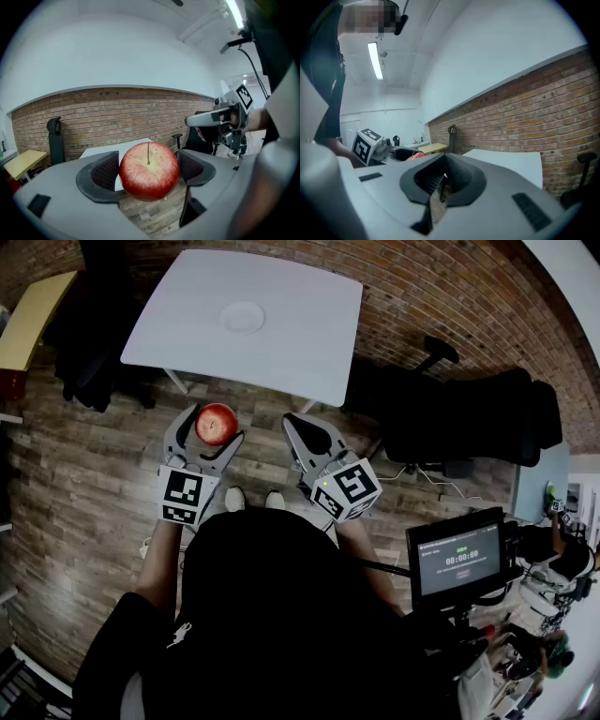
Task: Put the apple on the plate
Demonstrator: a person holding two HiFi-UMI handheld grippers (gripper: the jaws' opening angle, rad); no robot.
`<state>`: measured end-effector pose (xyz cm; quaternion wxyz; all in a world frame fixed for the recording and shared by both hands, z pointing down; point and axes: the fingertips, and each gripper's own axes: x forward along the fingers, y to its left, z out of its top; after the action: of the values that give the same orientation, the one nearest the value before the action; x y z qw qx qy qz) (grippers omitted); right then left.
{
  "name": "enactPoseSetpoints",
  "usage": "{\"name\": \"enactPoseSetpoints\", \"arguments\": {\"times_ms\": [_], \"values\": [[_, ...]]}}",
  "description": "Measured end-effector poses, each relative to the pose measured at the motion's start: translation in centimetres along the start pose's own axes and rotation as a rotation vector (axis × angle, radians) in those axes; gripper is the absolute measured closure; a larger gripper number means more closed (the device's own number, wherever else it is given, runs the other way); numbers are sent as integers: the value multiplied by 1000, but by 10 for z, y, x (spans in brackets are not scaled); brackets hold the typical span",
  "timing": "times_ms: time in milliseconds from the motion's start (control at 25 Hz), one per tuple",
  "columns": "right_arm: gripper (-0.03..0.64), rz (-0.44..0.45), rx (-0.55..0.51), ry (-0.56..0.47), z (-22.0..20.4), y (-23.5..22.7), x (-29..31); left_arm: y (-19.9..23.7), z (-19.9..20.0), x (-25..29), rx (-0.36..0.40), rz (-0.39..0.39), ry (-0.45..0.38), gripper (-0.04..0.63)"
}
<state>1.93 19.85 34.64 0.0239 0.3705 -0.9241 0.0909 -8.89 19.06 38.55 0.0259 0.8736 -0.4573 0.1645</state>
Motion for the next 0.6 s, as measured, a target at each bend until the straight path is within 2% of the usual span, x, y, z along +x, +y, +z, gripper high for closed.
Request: {"name": "enactPoseSetpoints", "arguments": {"times_ms": [400,600], "values": [[614,-10,14,9,-6,-2,-2,-3,-4,3,-7,-13,7,196],[614,-10,52,-24,-2,-4,-4,-3,-5,3,-3,-16,13,197]]}}
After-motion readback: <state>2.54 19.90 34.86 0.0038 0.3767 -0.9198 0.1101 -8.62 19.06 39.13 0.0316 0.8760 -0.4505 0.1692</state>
